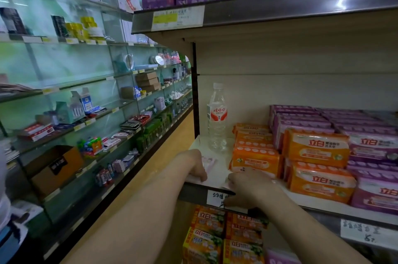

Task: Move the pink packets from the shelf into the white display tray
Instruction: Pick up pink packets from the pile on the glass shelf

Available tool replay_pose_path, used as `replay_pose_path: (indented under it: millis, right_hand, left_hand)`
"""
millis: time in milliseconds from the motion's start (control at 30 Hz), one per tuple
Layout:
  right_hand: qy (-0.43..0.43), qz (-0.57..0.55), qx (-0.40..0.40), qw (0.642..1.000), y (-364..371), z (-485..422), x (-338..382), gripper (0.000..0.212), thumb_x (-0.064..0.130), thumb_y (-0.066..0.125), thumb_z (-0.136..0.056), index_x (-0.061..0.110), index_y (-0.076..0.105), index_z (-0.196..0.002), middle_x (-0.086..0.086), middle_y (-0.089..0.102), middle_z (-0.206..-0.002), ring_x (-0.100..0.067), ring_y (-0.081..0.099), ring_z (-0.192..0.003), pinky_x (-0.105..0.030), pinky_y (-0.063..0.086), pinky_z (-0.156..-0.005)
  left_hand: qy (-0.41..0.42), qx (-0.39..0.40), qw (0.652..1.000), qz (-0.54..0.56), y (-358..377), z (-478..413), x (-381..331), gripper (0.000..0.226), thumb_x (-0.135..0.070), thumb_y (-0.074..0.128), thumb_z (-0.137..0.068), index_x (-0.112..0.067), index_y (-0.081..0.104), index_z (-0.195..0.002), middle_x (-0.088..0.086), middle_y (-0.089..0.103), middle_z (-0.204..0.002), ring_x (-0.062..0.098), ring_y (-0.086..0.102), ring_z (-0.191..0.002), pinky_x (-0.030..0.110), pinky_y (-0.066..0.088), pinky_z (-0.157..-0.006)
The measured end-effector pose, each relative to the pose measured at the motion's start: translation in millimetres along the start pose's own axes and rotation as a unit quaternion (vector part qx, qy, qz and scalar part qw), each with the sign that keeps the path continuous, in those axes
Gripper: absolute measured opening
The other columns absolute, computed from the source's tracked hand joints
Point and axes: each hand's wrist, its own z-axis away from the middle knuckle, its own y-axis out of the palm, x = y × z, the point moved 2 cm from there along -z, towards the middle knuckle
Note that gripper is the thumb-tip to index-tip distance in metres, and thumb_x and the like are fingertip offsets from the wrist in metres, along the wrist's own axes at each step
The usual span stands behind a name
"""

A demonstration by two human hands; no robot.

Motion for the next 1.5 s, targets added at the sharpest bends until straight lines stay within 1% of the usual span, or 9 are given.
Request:
replay_pose_path:
  millis: [300,433,567,967,1133,1233,1333,1400,1500]
  right_hand:
    - [-0.041,-0.025,0.037,0.998,-15.8,8.8,-4.4,0.040,0.039,0.055,-0.092,0.018,0.052,-0.126,-0.003,0.055,-0.122,-0.023,0.054,-0.110,-0.034,0.046,-0.091]
    - [-0.031,-0.060,0.028,0.997,-22.0,14.5,-4.6,0.040,0.009,0.046,-0.093,0.017,0.050,-0.131,-0.005,0.055,-0.125,-0.022,0.053,-0.111,-0.030,0.044,-0.089]
    - [-0.012,-0.057,-0.022,0.998,-23.0,16.3,4.7,0.045,-0.003,0.042,-0.087,0.015,0.052,-0.127,-0.007,0.056,-0.121,-0.026,0.054,-0.110,-0.041,0.046,-0.096]
    - [-0.028,-0.186,-0.162,0.969,-54.3,-0.3,63.4,0.008,0.012,0.043,-0.097,0.016,0.050,-0.097,-0.001,0.049,-0.083,-0.018,0.051,-0.079,-0.027,0.041,-0.061]
    - [-0.045,-0.207,-0.149,0.966,-64.7,-24.9,107.3,0.016,0.015,0.045,-0.097,0.014,0.049,-0.112,-0.002,0.052,-0.085,-0.021,0.052,-0.081,-0.033,0.043,-0.071]
    - [-0.064,-0.226,-0.151,0.960,-78.4,-43.3,143.6,0.052,0.020,0.054,-0.093,0.016,0.033,-0.140,-0.005,0.062,-0.098,-0.023,0.060,-0.086,-0.032,0.047,-0.066]
    - [-0.086,-0.225,-0.182,0.953,-91.3,-65.5,186.0,0.048,0.027,0.048,-0.095,0.015,0.035,-0.139,0.003,0.058,-0.072,-0.018,0.058,-0.065,-0.028,0.042,-0.050]
    - [-0.091,-0.239,-0.207,0.944,-103.4,-76.8,212.7,0.038,0.025,0.044,-0.096,0.016,0.042,-0.133,0.004,0.056,-0.068,-0.018,0.059,-0.064,-0.031,0.046,-0.052]
    - [-0.102,-0.281,-0.210,0.931,-123.9,-89.3,250.4,0.025,0.021,0.045,-0.096,0.013,0.057,-0.116,-0.001,0.061,-0.077,-0.021,0.061,-0.073,-0.036,0.051,-0.063]
  left_hand:
    - [0.009,0.006,0.999,-0.034,4.0,11.0,-6.6,0.045,-0.022,0.062,-0.081,-0.012,0.050,-0.123,0.007,0.056,-0.115,0.025,0.055,-0.104,0.034,0.050,-0.088]
    - [0.021,-0.027,0.999,-0.043,8.2,18.3,-10.5,0.047,-0.026,0.044,-0.092,-0.019,0.039,-0.139,0.010,0.049,-0.132,0.029,0.050,-0.119,0.043,0.044,-0.099]
    - [0.034,-0.064,0.997,0.000,8.9,17.5,-4.3,0.038,-0.029,0.035,-0.094,-0.014,0.050,-0.125,0.012,0.056,-0.122,0.029,0.056,-0.103,0.040,0.047,-0.087]
    - [-0.005,-0.121,0.980,0.159,-27.5,29.4,43.6,0.025,-0.006,0.048,-0.091,0.001,0.058,-0.113,0.018,0.063,-0.109,0.031,0.063,-0.097,0.035,0.055,-0.076]
    - [-0.009,-0.094,0.941,0.324,-43.4,27.5,82.8,0.021,0.000,0.046,-0.090,0.007,0.063,-0.100,0.024,0.067,-0.090,0.037,0.069,-0.087,0.042,0.060,-0.068]
    - [-0.001,-0.061,0.920,0.387,-56.6,24.6,110.4,0.016,0.001,0.051,-0.089,0.011,0.062,-0.094,0.023,0.067,-0.080,0.032,0.070,-0.076,0.039,0.060,-0.068]
    - [-0.012,-0.084,0.902,0.423,-72.0,19.6,146.3,0.013,0.002,0.048,-0.087,0.003,0.057,-0.076,0.017,0.058,-0.059,0.025,0.059,-0.049,0.036,0.056,-0.056]
    - [-0.012,-0.083,0.888,0.452,-81.5,14.5,175.1,0.017,-0.002,0.046,-0.090,0.003,0.061,-0.084,0.020,0.063,-0.067,0.028,0.063,-0.058,0.043,0.058,-0.071]
    - [-0.028,-0.041,0.862,0.505,-95.2,9.1,219.4,0.039,-0.010,0.045,-0.089,0.007,0.054,-0.123,0.031,0.051,-0.130,0.047,0.049,-0.122,0.056,0.041,-0.098]
